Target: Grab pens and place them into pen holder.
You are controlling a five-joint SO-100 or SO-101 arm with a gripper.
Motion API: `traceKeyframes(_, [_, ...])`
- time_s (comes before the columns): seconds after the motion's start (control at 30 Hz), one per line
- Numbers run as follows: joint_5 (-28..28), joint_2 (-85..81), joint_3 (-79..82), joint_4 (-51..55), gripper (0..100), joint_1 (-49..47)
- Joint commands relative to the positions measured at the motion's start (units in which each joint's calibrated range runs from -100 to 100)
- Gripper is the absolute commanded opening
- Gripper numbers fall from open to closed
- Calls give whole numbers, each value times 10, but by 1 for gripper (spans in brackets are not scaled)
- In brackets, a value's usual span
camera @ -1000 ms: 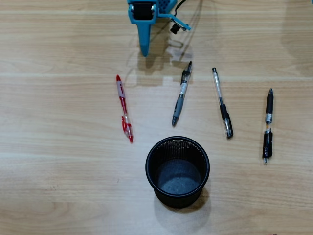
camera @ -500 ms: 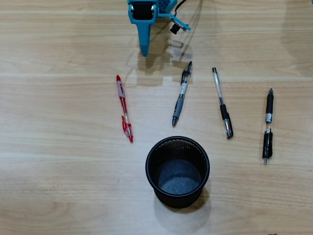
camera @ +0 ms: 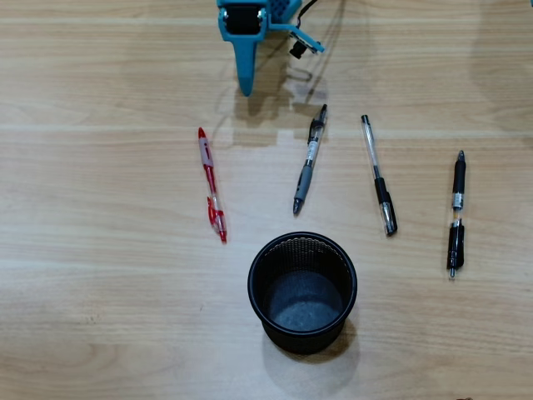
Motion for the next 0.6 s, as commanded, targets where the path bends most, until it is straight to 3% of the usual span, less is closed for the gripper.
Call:
traceKeyframes(0.0, [-2,72,-92,-5,2,6])
traceKeyframes(0.4, [-8,430,-417,-4,2,-3])
traceKeyframes(0.57, [-77,546,-541,2,2,0])
